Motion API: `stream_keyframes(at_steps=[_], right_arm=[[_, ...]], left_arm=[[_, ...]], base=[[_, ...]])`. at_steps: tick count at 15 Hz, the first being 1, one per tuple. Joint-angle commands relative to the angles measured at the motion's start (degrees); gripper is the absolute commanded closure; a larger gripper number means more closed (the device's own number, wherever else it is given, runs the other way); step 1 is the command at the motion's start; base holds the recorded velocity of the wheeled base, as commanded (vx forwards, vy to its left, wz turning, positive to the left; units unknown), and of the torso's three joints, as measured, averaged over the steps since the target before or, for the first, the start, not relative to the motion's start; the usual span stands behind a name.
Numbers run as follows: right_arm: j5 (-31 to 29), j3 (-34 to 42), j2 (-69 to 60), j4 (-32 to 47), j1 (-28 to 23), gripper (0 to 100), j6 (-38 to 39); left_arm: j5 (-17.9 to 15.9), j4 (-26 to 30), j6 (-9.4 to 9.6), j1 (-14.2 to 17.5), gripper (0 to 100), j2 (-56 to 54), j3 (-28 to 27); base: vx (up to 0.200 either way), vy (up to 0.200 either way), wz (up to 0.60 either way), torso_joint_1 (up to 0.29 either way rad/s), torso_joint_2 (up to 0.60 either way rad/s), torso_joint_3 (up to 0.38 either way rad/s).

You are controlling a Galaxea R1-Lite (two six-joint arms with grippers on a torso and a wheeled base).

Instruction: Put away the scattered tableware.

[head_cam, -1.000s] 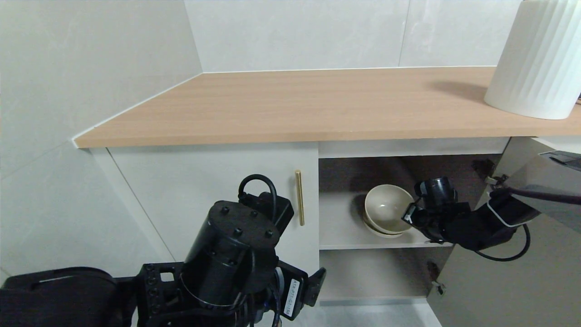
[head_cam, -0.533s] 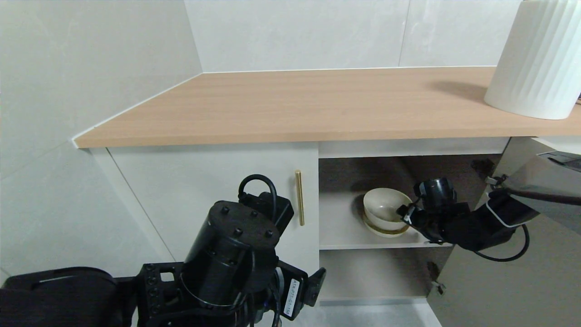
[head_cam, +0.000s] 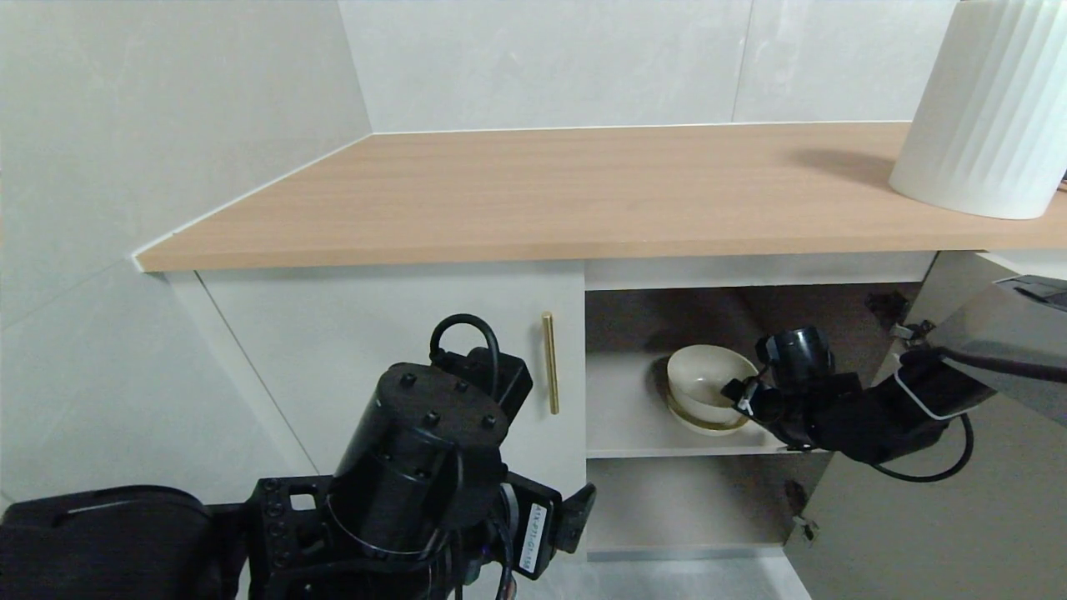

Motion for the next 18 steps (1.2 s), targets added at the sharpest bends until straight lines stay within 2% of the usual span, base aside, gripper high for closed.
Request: stream_keyframes(at_steps=[1, 3, 4, 6, 7, 11, 12, 13, 14, 15, 18], right_arm=[[2.7, 3.2, -11.2, 6.1, 3.8, 0, -1.0], [6.0, 3.3, -21.9, 17.0, 6.5, 0, -4.3], [6.9, 3.0, -29.8, 26.3, 8.1, 0, -7.3], [6.9, 3.4, -36.8, 31.3, 9.7, 0, -10.1], [6.8, 4.0, -42.8, 34.3, 10.3, 0, -10.8], [7.5, 4.7, -51.2, 43.3, 11.5, 0, -15.0], [7.6, 5.0, -52.0, 44.2, 11.7, 0, -15.2], [8.0, 6.4, -53.4, 44.6, 11.7, 0, -15.4], [8.1, 7.2, -53.5, 44.8, 11.9, 0, -15.9], [8.1, 7.4, -53.5, 44.8, 11.9, 0, -16.1], [7.7, 8.4, -53.4, 44.5, 13.5, 0, -17.9]], left_arm=[[0.1, -0.1, -1.8, 2.8, 0, -0.4, -0.1], [0.0, -0.1, -2.41, 5.4, 0, -1.9, -0.4], [0.0, 0.0, -2.5, 7.5, 0, -3.8, -0.2], [-0.4, 0.3, -2.41, 10.7, 0, -5.9, 0.2], [-1.3, 0.4, -2.41, 14.8, 0, -5.9, 1.7], [-3.4, 0.4, -1.97, 25.0, 0, -8.0, 3.1], [-3.6, 0.4, -1.62, 26.4, 0, -7.9, 3.1], [-4.3, 0.3, -1.09, 30.6, 0, -7.2, 3.2], [-5.8, 0.2, -0.92, 31.1, 0, -6.5, 3.1], [-5.8, 0.2, -0.74, 31.1, 0, -6.5, 2.9], [-5.7, 0.3, -0.74, 26.7, 0, -7.4, 3.2]], base=[[0.0, 0.0, 0.0, 0.0, 0.0, 0.0], [0.0, 0.0, 0.0, 0.0, 0.0, 0.0], [0.0, 0.0, 0.0, 0.0, 0.0, 0.0], [0.0, 0.0, 0.0, 0.0, 0.0, 0.0], [0.0, 0.0, 0.0, 0.0, 0.0, 0.0], [0.0, 0.0, 0.0, 0.0, 0.0, 0.0], [0.0, 0.0, 0.0, 0.0, 0.0, 0.0], [0.0, 0.0, 0.0, 0.0, 0.0, 0.0], [0.0, 0.0, 0.0, 0.0, 0.0, 0.0], [0.0, 0.0, 0.0, 0.0, 0.0, 0.0], [0.0, 0.0, 0.0, 0.0, 0.0, 0.0]])
